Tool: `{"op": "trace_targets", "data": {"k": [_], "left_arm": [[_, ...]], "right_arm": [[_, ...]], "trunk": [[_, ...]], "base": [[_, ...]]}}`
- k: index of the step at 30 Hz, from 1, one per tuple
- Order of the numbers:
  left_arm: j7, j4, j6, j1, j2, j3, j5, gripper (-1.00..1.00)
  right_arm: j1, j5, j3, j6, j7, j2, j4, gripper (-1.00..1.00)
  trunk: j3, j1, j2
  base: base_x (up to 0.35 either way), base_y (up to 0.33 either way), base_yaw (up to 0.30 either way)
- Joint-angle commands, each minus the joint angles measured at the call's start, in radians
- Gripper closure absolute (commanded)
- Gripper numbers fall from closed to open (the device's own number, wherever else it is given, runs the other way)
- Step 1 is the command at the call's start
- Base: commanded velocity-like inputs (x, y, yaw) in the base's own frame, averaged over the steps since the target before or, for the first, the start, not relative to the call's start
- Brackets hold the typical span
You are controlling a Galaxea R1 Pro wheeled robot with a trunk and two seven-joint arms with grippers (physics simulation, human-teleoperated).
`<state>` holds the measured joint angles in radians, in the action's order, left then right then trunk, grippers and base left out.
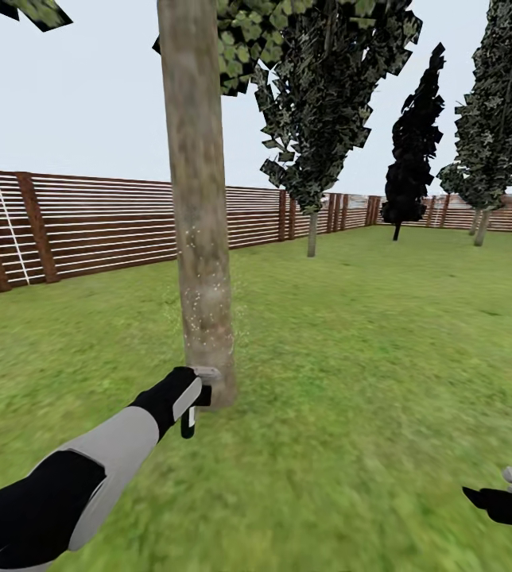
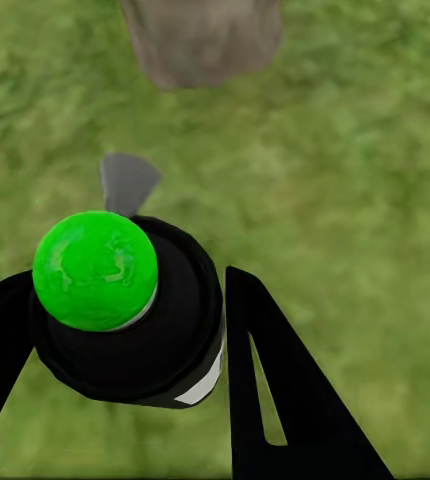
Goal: In the garden, pick up the pesticide atomizer on the floor and spray pesticide onto both trees until each tree trunk is fully covered.
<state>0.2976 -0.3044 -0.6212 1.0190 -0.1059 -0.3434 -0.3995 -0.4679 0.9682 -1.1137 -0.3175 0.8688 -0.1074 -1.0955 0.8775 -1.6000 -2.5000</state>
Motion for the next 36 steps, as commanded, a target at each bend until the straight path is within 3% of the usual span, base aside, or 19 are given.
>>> {"op": "trace_targets", "data": {"k": [1, 3, 5, 7, 9, 12, 14, 15, 16, 18, 19, 20, 22, 25, 27, 29, 30, 33, 36], "left_arm": [[-0.001, -0.001, 0.0, 0.0, 0.0, 0.0, 0.002, 1.0], [-0.004, -0.002, 0.0, -0.001, 0.0, 0.0, 0.001, 1.0], [-0.086, -0.002, 0.03, -0.016, 0.019, -0.007, 0.005, 1.0], [-0.134, -0.002, 0.039, -0.017, 0.04, -0.042, 0.005, 1.0], [-0.307, -0.001, 0.096, -0.022, 0.075, -0.14, 0.012, 1.0], [-0.409, -0.001, 0.153, -0.04, 0.076, -0.265, 0.013, 1.0], [-0.521, 0.0, 0.19, -0.044, 0.077, -0.353, 0.012, 1.0], [-0.569, 0.0, 0.206, -0.044, 0.077, -0.375, 0.012, 1.0], [-0.613, 0.001, 0.221, -0.045, 0.077, -0.387, 0.013, 1.0], [-0.699, 0.005, 0.264, -0.053, 0.077, -0.415, 0.013, 1.0], [-0.741, 0.013, 0.313, -0.072, 0.077, -0.45, 0.018, 1.0], [-0.785, 0.018, 0.36, -0.085, 0.078, -0.507, 0.029, 1.0], [-0.879, 0.034, 0.401, -0.096, 0.079, -0.63, 0.052, 1.0], [-1.013, 0.044, 0.412, -0.098, 0.078, -0.773, 0.093, 1.0], [-1.07, 0.044, 0.414, -0.099, 0.078, -0.823, 0.114, 1.0], [-1.091, 0.044, 0.416, -0.099, 0.08, -0.839, 0.126, 1.0], [-1.104, 0.044, 0.416, -0.099, 0.081, -0.843, 0.151, 1.0], [-1.175, 0.045, 0.433, -0.099, 0.08, -0.845, 0.263, 1.0], [-1.19, 0.044, 0.448, -0.099, 0.079, -0.844, 0.292, 1.0]], "right_arm": [[0.0, 0.0, 0.0, 0.0, 0.001, 0.0, 0.0, -1.0], [0.0, 0.0, 0.0, 0.0, 0.002, 0.0, -0.001, -1.0], [0.0, 0.0, -0.001, 0.0, 0.001, -0.002, -0.001, -1.0], [0.0, 0.0, -0.002, 0.0, 0.0, -0.003, 0.0, -1.0], [0.0, 0.0, -0.001, 0.0, 0.002, -0.006, -0.002, -1.0], [0.0, 0.001, 0.0, 0.014, 0.0, -0.001, -0.002, -1.0], [0.0, 0.001, 0.007, 0.042, 0.001, 0.0, 0.0, -1.0], [0.0, 0.0, 0.04, 0.047, 0.004, 0.001, 0.001, -1.0], [0.0, 0.0, 0.128, 0.049, 0.006, 0.0, 0.001, -1.0], [0.0, -0.02, 0.395, 0.05, 0.018, -0.006, 0.002, -1.0], [0.0, -0.045, 0.49, 0.048, 0.05, -0.006, 0.001, -1.0], [0.0, -0.069, 0.554, 0.046, 0.121, -0.006, 0.001, -1.0], [0.0, -0.094, 0.611, 0.045, 0.344, -0.005, 0.0, -1.0], [-0.008, -0.101, 0.624, 0.043, 0.543, -0.004, -0.003, -1.0], [-0.01, -0.105, 0.626, 0.042, 0.611, -0.001, -0.004, -1.0], [-0.011, -0.139, 0.628, 0.042, 0.662, 0.0, -0.004, -1.0], [-0.011, -0.155, 0.629, 0.041, 0.671, 0.0, -0.003, 1.0], [-0.011, -0.175, 0.63, 0.042, 0.679, 0.0, -0.003, 1.0], [-0.011, -0.178, 0.642, 0.045, 0.68, 0.003, -0.003, 1.0]], "trunk": [[0.0, 0.0, 0.0], [0.0, 0.0, 0.0], [0.0, 0.0, 0.0], [0.0, 0.0, 0.0], [0.0, 0.0, 0.0], [0.0, 0.0, 0.0], [0.0, 0.0, 0.0], [0.0, 0.0, 0.0], [0.0, 0.0, 0.0], [0.0, 0.0, 0.0], [0.0, 0.0, 0.0], [0.0, 0.0, 0.0], [0.0, 0.0, 0.0], [0.0, 0.0, 0.0], [0.0, 0.0, 0.0], [0.0, 0.0, 0.0], [0.0, 0.0, 0.0], [0.0, 0.0, 0.0], [0.0, 0.0, 0.0]], "base": [[-0.024, 0.0, 0.0], [-0.009, 0.0, 0.0], [-0.001, 0.0, 0.0], [0.0, 0.0, 0.0], [0.0, 0.0, 0.0], [0.0, 0.0, 0.0], [0.0, 0.0, 0.0], [0.0, 0.0, 0.0], [0.0, 0.0, 0.0], [0.0, 0.0, 0.0], [0.0, 0.0, 0.0], [0.0, 0.0, 0.0], [0.0, 0.0, 0.0], [0.0, 0.0, 0.0], [0.0, 0.0, 0.0], [0.0, 0.0, 0.0], [0.0, 0.0, 0.0], [0.0, 0.0, 0.0], [0.0, 0.0, 0.0]]}}
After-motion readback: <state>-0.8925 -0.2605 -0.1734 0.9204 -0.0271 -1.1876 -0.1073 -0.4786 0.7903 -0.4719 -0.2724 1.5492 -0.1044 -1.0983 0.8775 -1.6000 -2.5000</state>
